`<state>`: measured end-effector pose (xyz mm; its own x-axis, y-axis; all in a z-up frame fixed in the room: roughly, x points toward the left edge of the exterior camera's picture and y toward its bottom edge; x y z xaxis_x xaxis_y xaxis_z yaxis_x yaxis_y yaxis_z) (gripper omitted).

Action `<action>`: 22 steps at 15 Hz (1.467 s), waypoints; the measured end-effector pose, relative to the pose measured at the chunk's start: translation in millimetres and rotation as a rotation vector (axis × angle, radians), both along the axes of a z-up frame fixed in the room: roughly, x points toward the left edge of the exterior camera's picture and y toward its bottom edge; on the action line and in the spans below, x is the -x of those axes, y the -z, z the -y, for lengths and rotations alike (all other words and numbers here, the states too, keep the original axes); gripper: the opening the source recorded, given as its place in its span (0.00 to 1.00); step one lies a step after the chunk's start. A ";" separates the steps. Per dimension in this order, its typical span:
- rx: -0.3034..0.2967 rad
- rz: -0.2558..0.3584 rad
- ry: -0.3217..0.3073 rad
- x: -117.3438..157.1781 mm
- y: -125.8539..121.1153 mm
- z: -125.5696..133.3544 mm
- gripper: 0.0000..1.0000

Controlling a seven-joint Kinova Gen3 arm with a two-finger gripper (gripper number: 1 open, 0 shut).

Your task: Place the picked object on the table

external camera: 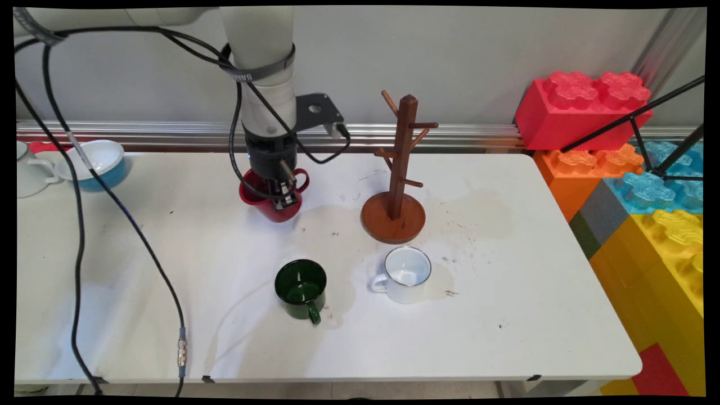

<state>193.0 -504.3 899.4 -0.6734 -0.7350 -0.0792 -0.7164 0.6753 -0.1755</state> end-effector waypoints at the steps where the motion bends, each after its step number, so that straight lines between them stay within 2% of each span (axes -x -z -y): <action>1: -0.007 0.004 0.005 -0.3 3.0 1.1 0.00; 8: -0.058 0.025 0.053 5.2 38.5 13.4 0.00; 16: -0.096 0.028 0.067 16.2 65.7 18.8 0.00; 17: -0.097 0.029 0.068 17.1 67.7 19.4 1.00; 22: -0.080 0.024 0.061 18.3 73.0 23.6 1.00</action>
